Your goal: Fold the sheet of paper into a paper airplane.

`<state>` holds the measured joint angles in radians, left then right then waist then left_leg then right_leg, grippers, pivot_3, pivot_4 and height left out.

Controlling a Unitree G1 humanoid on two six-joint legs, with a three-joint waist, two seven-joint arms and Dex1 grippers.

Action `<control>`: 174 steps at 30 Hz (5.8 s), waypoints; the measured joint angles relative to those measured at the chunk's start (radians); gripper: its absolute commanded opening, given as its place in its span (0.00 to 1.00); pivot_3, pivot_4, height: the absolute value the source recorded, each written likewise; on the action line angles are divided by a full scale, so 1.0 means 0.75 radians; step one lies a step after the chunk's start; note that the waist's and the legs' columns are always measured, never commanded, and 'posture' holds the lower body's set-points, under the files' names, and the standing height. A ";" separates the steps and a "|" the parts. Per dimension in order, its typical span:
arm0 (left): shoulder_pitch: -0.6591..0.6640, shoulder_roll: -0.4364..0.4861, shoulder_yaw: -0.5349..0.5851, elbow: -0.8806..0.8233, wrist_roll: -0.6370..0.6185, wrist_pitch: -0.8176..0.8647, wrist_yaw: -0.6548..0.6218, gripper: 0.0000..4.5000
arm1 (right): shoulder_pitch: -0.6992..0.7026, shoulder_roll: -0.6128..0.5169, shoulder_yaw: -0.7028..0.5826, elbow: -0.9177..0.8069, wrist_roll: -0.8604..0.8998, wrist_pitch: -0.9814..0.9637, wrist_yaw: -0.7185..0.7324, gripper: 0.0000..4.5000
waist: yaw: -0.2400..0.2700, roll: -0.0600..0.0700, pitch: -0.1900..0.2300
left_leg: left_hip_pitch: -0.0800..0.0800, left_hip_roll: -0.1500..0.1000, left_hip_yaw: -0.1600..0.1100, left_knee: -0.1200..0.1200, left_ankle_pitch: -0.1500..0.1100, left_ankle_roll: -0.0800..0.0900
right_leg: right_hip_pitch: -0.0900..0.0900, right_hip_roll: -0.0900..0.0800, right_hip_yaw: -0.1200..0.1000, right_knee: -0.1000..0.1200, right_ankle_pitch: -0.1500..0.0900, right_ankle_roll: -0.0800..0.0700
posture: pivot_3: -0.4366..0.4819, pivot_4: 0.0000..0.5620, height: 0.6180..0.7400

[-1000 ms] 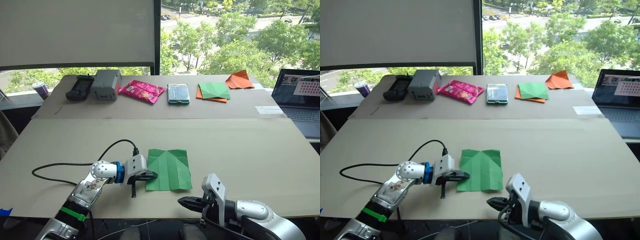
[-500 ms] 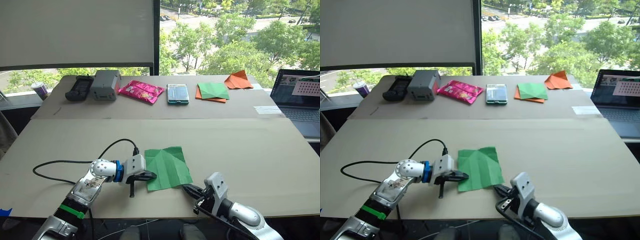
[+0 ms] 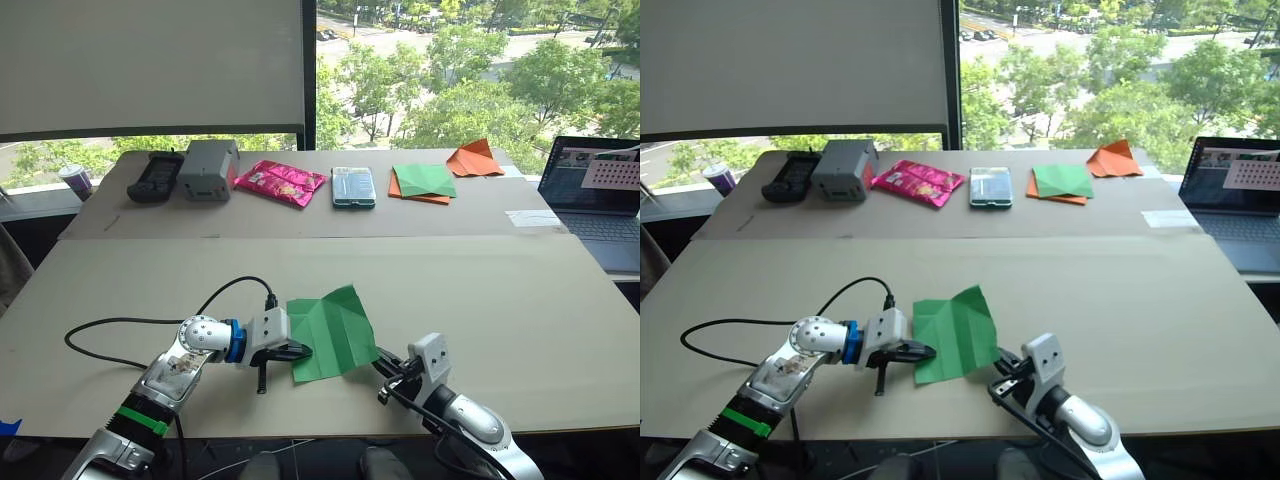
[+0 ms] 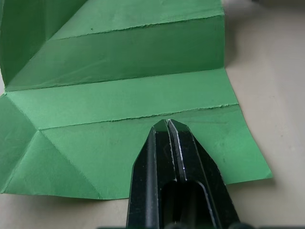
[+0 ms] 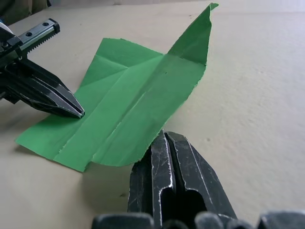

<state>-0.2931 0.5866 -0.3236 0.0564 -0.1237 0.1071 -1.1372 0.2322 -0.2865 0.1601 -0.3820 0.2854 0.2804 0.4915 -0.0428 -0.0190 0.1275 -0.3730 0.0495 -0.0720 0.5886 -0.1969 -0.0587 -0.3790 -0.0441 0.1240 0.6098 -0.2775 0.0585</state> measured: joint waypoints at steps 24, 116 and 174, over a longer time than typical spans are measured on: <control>0.061 0.142 0.146 -0.067 -0.044 0.120 0.016 0.00 | -0.415 -0.065 0.259 0.264 -0.134 0.064 0.235 0.00 | -0.026 -0.003 -0.005 | 0.004 0.001 -0.001 -0.004 0.005 0.009 | -0.001 0.002 0.000 0.003 0.000 0.000 | 0.48 0.27 0.97; 0.018 0.051 0.092 0.072 -0.027 0.036 0.038 0.00 | -0.866 -0.014 0.361 0.637 -0.474 0.125 0.300 0.00 | -0.035 0.004 -0.025 | 0.017 0.000 -0.002 -0.013 0.005 0.008 | 0.009 0.003 0.000 0.002 -0.004 -0.003 | 0.48 0.27 0.97; -0.015 0.056 0.089 0.084 -0.017 0.005 0.033 0.00 | -0.765 -0.064 0.293 0.256 -0.453 0.284 0.376 0.00 | -0.028 -0.003 -0.013 | 0.005 -0.001 -0.002 -0.018 0.004 0.006 | -0.007 0.002 0.000 0.002 -0.005 -0.002 | 0.48 0.27 0.97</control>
<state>-0.3042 0.6286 -0.2571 0.1197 -0.1362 0.1112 -1.1122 -0.3413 -0.3346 0.3796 -0.1899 -0.0541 0.4937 0.7735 -0.0634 -0.0209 0.1178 -0.3691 0.0487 -0.0737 0.5750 -0.1939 -0.0540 -0.3840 -0.0424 0.1241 0.6113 -0.2815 0.0570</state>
